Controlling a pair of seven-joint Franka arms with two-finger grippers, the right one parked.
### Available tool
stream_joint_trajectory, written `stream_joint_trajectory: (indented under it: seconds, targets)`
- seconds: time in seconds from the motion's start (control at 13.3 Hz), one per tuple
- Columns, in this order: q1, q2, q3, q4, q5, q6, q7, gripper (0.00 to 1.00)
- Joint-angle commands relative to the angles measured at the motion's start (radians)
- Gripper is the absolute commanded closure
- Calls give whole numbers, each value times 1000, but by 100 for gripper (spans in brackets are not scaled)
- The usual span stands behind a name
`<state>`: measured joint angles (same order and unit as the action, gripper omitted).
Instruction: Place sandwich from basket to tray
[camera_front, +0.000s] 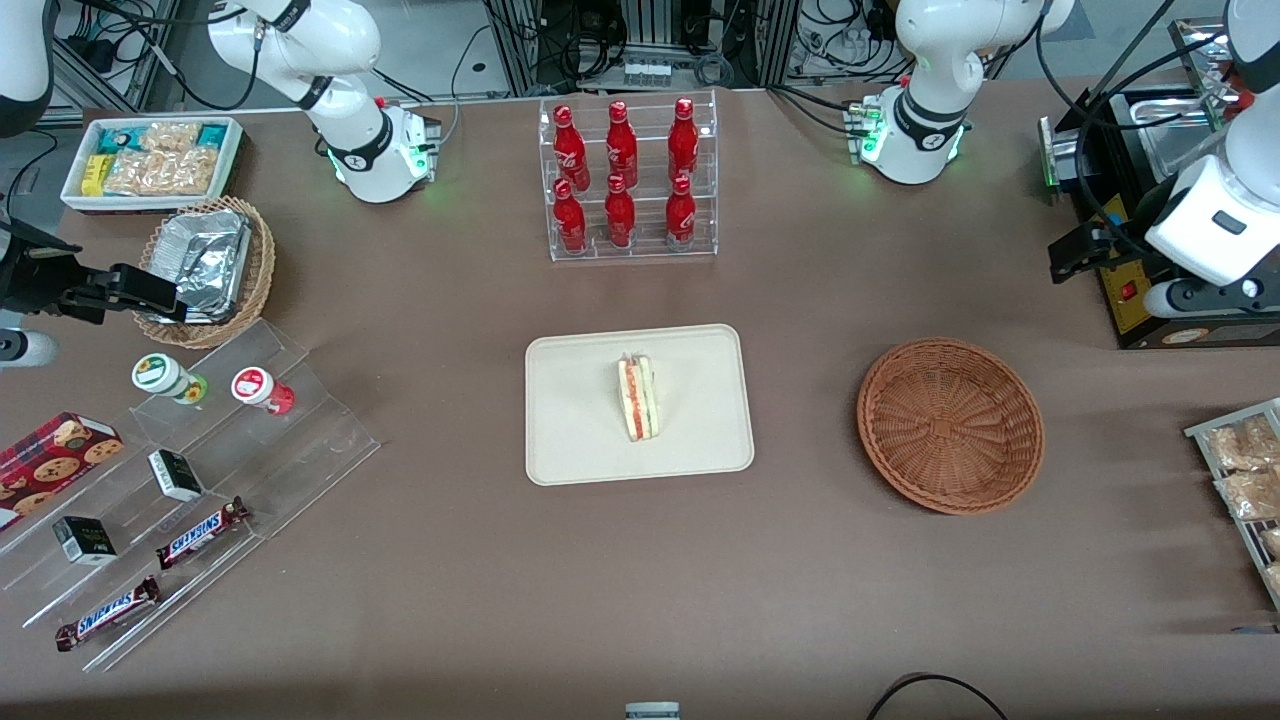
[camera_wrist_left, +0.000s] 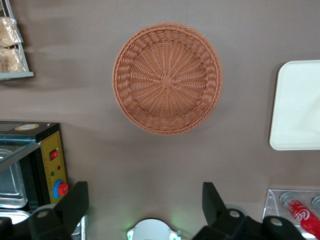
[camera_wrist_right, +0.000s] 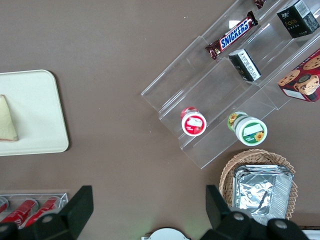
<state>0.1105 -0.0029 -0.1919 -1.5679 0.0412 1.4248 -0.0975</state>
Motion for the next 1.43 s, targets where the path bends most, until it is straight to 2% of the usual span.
stream_joint_trajectory:
  seconds: [0.0,0.23,0.53,0.68,1.35]
  targets:
    - [-96,-68,122,-61,-27,20,51,0]
    - [-126,-33,138,11,-52,6,51,0]
    - [-181,-39,192,20,-44,20,55,0]
    - [-189,-37,195,20,-23,22,55,0]
    - [-184,-22,193,23,-24,39,53,0]
